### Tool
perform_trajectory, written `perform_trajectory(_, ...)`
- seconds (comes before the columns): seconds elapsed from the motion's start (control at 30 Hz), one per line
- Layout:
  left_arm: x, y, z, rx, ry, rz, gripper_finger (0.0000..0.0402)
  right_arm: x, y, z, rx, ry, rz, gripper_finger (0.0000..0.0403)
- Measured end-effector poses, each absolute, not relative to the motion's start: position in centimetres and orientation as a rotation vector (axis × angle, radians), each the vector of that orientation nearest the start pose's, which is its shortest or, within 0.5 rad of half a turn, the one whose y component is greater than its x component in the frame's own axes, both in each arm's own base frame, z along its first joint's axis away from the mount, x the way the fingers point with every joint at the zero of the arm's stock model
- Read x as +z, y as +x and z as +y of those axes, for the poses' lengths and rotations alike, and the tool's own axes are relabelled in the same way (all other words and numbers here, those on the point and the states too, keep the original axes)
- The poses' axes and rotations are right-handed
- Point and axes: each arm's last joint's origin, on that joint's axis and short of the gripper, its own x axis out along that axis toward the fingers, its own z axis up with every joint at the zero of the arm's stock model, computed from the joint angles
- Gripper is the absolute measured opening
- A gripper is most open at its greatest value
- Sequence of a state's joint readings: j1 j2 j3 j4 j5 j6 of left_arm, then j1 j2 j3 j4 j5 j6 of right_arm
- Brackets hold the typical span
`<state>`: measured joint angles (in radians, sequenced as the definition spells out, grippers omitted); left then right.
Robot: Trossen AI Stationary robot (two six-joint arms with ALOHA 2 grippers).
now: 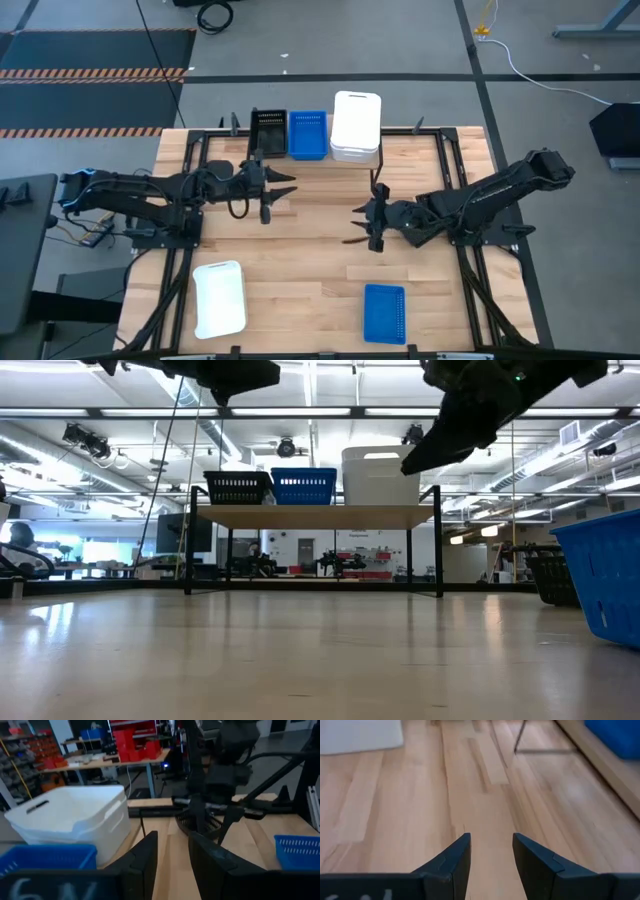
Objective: Stack baskets on shelf by color
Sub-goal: Stack the black bin on top of the other black bins on the shelf
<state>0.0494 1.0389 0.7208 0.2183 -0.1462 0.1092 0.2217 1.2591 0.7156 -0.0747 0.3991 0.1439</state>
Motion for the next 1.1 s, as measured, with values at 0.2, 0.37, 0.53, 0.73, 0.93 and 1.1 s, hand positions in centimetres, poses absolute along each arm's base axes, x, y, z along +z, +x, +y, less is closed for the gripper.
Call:
perform_trajectory(0.2,30.0,23.3,1.6,0.186,0.122,0.129,0.0117,24.0,25.1,3.6,-0.263,-0.013,0.732,0.0153)
perform_trajectory(0.37,29.9,23.2,1.5,0.186,0.127,0.133,0.0117,25.5,24.8,3.6,-0.229,0.050,0.838,0.0153)
perform_trajectory(0.53,30.3,22.9,1.5,0.187,0.129,0.110,0.0117,25.9,24.2,4.2,-0.231,0.160,0.986,0.0153)
perform_trajectory(0.73,30.6,22.6,1.4,0.185,0.122,0.095,0.0117,23.6,23.8,5.2,-0.428,0.276,1.364,0.0153)
perform_trajectory(0.93,30.6,22.6,0.7,0.153,0.122,0.095,0.0117,20.9,23.8,5.3,-0.617,0.334,1.598,0.0156)
perform_trajectory(1.1,30.5,22.6,0.2,0.129,0.124,0.107,0.0117,20.4,24.0,5.5,-0.655,0.381,1.599,0.0166)
